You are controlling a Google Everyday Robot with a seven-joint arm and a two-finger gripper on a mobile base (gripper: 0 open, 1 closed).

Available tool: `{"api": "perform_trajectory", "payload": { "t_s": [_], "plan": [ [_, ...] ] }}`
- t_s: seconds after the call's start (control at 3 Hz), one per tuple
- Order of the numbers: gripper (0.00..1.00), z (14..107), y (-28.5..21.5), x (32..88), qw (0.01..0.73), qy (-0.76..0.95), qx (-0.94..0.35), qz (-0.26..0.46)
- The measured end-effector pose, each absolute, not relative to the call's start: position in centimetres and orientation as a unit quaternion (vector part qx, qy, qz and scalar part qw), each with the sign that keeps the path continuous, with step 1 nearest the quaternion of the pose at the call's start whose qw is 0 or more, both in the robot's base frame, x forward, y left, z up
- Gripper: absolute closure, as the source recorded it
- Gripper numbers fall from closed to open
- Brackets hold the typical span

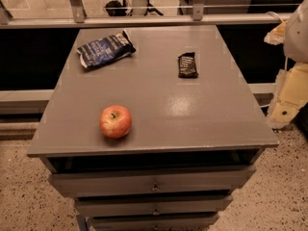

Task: Pick blue chip bag

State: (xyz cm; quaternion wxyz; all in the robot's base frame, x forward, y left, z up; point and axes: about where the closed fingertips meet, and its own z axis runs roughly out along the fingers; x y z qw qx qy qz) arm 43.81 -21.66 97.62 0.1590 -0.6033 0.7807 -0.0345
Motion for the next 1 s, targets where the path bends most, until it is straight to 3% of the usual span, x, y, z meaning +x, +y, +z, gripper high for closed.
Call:
{"api": "perform_trajectory", "payload": {
  "t_s": [0.33,0.67,1.0],
  "plan": [
    [0.00,97.6,-21.7,43.8,0.159,0.781,-0.603,-0.034],
    [0.00,96.8,-19.4,47.3,0.202,0.767,-0.609,-0.002],
    [0.00,95.0,-15.0,54.3,0.275,0.740,-0.611,0.065]
  ]
}}
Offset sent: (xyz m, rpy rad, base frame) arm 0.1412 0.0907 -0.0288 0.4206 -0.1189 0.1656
